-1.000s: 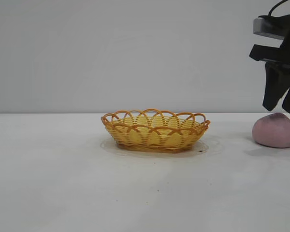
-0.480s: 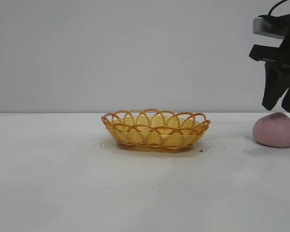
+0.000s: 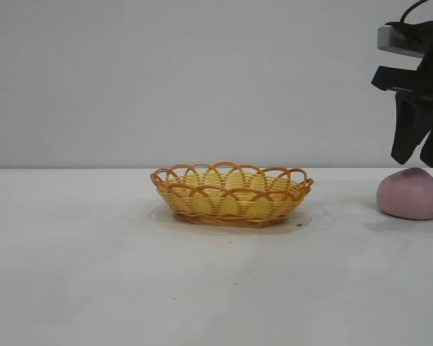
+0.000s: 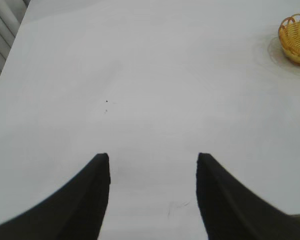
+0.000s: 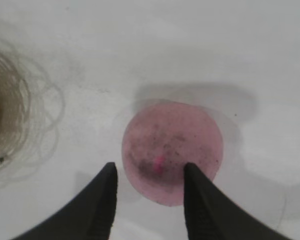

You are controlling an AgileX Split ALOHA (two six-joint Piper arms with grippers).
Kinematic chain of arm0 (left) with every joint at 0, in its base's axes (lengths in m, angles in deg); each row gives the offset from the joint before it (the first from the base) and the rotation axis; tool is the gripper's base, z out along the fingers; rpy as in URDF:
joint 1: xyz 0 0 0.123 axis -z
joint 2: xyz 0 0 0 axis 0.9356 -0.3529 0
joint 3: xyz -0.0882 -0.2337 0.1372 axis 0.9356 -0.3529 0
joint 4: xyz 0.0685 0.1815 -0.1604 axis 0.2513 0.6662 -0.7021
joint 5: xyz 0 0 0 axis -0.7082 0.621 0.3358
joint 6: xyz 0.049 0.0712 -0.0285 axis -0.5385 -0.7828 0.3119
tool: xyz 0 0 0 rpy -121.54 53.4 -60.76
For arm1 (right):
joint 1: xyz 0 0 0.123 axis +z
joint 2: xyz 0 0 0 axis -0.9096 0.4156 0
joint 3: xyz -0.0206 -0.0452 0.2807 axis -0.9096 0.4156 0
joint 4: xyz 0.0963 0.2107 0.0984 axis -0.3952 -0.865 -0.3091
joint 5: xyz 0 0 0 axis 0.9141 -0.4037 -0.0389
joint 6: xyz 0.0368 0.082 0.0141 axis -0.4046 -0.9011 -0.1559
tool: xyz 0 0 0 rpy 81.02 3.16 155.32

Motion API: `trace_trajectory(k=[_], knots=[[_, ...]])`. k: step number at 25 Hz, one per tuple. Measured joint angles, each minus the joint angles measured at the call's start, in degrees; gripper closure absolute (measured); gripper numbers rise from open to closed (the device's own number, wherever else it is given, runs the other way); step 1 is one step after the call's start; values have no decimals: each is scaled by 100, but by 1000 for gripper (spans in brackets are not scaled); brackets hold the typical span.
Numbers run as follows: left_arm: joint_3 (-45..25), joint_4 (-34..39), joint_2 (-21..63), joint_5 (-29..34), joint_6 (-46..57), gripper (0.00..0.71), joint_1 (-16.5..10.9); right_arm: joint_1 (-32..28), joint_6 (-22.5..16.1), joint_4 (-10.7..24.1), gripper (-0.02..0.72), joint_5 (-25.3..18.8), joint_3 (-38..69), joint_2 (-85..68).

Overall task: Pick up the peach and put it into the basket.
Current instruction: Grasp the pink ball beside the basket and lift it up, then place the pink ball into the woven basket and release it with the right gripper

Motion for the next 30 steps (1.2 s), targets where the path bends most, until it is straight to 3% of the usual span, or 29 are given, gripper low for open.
trace_trajectory(k=[4, 6, 8, 9, 10, 17, 23, 30], knots=[[0, 0, 0, 0, 0, 371, 0, 0, 0, 0, 433, 170, 0, 345], [0, 0, 0, 0, 0, 371, 0, 0, 0, 0, 575, 279, 0, 443], [0, 0, 0, 0, 0, 371, 0, 0, 42, -21, 650, 315, 0, 432], [0, 0, 0, 0, 0, 371, 0, 25, 60, -21, 645, 324, 0, 370], [0, 0, 0, 0, 0, 371, 0, 74, 82, -21, 703, 324, 0, 286], [0, 0, 12, 0, 10, 371, 0, 1020, 251, -113, 703, -96, -629, -145], [0, 0, 12, 0, 10, 371, 0, 1893, 251, -147, 703, -140, -1211, -145], [0, 0, 12, 0, 10, 371, 0, 2079, 164, -158, 703, -117, -1317, 516]])
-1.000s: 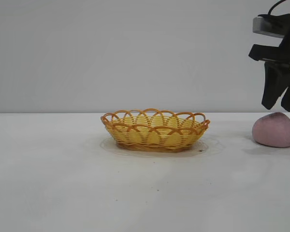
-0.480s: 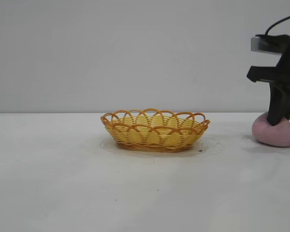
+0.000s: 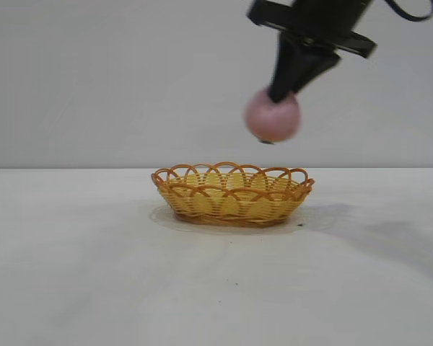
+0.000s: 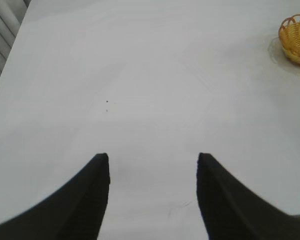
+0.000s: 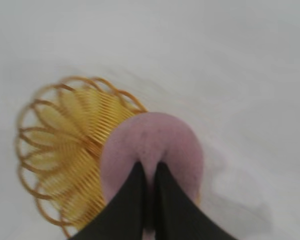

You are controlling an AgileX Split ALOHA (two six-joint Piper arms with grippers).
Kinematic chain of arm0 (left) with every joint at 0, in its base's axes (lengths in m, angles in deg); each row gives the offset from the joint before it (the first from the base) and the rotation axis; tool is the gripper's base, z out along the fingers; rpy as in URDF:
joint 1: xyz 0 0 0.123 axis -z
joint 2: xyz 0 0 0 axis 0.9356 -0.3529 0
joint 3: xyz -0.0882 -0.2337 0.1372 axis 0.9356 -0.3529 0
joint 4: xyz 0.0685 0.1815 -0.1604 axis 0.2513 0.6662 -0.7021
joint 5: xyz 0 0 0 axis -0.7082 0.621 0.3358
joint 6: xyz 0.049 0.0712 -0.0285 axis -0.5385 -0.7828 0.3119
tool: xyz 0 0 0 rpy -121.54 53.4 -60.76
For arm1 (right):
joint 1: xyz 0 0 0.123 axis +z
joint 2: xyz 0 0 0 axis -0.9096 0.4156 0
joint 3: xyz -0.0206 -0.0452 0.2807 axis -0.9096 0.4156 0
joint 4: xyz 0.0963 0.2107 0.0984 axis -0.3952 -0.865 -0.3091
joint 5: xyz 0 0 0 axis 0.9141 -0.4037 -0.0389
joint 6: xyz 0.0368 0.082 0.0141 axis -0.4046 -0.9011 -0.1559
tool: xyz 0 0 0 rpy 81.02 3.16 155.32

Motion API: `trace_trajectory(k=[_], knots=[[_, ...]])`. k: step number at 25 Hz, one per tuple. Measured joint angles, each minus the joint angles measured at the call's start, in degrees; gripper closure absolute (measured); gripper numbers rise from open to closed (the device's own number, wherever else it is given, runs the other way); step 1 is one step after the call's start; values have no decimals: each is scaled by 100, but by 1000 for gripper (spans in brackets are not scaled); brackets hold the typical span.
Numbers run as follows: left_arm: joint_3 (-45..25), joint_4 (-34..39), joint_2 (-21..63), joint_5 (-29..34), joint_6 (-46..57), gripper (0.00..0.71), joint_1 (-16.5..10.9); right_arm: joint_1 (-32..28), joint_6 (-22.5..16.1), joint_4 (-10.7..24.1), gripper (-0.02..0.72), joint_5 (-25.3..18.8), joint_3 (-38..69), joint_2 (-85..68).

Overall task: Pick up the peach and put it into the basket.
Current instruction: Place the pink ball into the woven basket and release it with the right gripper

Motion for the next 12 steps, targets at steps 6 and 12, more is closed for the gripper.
trace_trajectory(k=[6, 12], knots=[[0, 0, 0, 0, 0, 371, 0, 228, -15, -86, 645, 108, 0, 341], [0, 0, 0, 0, 0, 371, 0, 243, -53, -86, 337, 167, -177, 329]])
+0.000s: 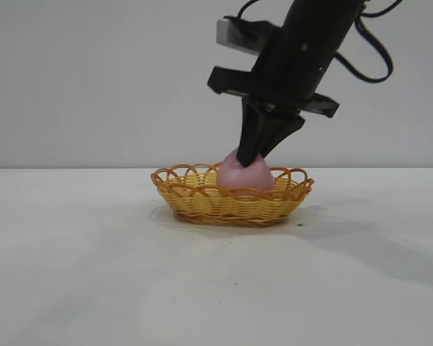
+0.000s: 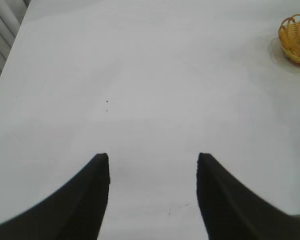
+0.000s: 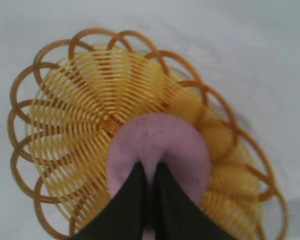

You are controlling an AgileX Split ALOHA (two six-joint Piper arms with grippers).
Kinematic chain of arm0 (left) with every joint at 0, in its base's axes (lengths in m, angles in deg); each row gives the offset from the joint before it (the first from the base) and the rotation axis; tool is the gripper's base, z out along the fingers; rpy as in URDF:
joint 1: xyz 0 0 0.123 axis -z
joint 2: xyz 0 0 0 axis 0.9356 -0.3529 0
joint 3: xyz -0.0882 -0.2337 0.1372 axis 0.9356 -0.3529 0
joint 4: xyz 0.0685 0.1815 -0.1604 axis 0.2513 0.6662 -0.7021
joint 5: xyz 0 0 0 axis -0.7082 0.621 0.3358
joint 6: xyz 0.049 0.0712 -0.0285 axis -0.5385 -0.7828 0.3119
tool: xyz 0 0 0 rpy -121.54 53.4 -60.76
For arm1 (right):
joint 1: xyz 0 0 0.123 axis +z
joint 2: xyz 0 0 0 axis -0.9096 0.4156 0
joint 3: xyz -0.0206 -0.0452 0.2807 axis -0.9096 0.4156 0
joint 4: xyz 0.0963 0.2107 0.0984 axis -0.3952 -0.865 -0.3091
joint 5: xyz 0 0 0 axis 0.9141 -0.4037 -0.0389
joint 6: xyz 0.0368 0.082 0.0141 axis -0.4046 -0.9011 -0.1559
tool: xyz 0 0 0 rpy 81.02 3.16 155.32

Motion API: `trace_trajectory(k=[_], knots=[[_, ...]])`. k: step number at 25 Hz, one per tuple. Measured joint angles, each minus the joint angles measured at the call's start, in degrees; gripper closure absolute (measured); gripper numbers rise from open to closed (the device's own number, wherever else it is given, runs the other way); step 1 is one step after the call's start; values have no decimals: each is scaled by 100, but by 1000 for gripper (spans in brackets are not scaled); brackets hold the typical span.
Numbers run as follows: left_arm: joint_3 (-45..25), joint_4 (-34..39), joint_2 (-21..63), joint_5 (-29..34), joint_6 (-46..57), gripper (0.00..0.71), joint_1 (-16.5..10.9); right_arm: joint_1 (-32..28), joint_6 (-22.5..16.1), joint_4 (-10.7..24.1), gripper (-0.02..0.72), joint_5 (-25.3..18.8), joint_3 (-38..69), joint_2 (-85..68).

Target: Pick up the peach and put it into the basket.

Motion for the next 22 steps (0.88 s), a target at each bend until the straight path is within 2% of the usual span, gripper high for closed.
trace_trajectory(k=[1, 4, 5, 10, 11, 13, 18, 20, 22], knots=[[0, 0, 0, 0, 0, 371, 0, -25, 0, 13, 309, 0, 0, -12], [0, 0, 0, 0, 0, 371, 0, -91, -38, 163, 308, -146, 0, -198], [0, 0, 0, 0, 0, 371, 0, -113, -92, 200, 267, -190, 0, -291], [0, 0, 0, 0, 0, 371, 0, -333, -686, 550, 282, -559, 0, -1025], [0, 0, 0, 0, 0, 371, 0, -409, -807, 682, 282, -701, 29, -1165], [0, 0, 0, 10, 0, 371, 0, -600, -1089, 1048, 337, -928, 215, -1401], [0, 0, 0, 10, 0, 371, 0, -1640, -2240, 2133, 333, -1600, 1033, -1870], [0, 0, 0, 10, 0, 371, 0, -2172, -2564, 2446, 333, -1770, 1220, -2060], [0, 0, 0, 10, 0, 371, 0, -2703, -2765, 2542, 333, -1852, 1322, -2340]])
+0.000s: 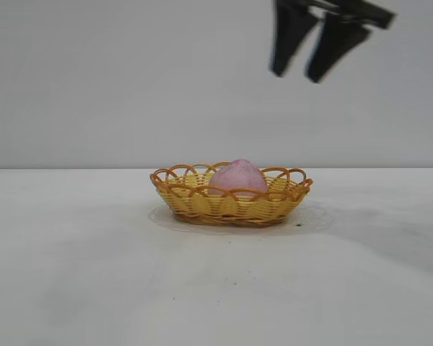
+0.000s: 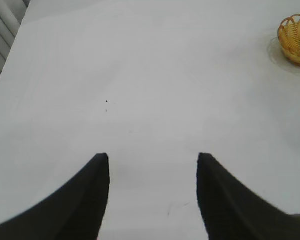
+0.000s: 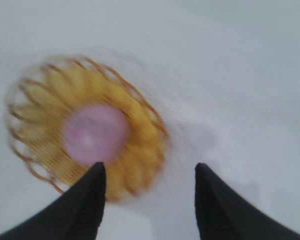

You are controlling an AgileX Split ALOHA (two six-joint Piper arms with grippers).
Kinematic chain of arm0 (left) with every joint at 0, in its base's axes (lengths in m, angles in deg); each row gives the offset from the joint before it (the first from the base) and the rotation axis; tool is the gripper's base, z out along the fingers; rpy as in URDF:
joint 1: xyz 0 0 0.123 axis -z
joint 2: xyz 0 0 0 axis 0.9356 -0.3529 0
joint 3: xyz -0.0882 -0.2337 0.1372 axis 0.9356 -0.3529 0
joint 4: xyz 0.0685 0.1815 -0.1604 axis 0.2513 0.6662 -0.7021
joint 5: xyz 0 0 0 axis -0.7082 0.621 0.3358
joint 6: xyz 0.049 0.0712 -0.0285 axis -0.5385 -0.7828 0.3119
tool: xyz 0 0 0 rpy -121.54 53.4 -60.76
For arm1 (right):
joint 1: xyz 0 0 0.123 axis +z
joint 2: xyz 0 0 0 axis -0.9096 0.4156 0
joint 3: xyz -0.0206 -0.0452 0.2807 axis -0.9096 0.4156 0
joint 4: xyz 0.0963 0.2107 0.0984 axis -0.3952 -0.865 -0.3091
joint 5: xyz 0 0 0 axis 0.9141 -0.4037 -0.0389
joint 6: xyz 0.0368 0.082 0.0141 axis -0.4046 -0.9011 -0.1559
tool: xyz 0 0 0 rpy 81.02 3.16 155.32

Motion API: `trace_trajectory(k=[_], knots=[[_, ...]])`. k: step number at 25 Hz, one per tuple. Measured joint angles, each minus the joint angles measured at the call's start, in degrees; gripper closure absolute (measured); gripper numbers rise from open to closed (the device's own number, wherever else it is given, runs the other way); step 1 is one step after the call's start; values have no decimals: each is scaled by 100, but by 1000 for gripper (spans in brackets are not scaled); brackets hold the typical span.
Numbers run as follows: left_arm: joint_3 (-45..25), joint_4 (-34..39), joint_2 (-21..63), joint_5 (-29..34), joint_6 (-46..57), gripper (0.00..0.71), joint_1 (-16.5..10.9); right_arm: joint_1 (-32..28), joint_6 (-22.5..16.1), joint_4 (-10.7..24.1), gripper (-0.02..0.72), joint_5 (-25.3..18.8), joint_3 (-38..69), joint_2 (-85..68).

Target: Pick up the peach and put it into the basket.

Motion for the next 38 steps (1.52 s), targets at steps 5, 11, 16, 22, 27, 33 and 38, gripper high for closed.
trace_trajectory(k=[5, 11, 16, 22, 27, 33, 38], knots=[[0, 0, 0, 0, 0, 371, -27, -656, 254, -706, 333, 314, 164, -1100], [0, 0, 0, 0, 0, 371, -34, -520, 474, -911, 333, 829, 1493, -3627], [0, 0, 0, 0, 0, 371, -34, -520, 428, -772, 333, 604, 2638, -5612], [0, 0, 0, 0, 0, 371, -34, -394, 80, -65, 333, -660, 3371, -6953], [0, 0, 0, 0, 0, 371, -34, -370, 15, 54, 333, -1416, 3411, -7756], [0, 0, 0, 0, -9, 371, -34, -370, -9, 67, 333, -1734, 3450, -9186], [0, 7, 0, 0, -9, 371, -34, -370, -10, -78, 333, -1675, 3675, -9296]])
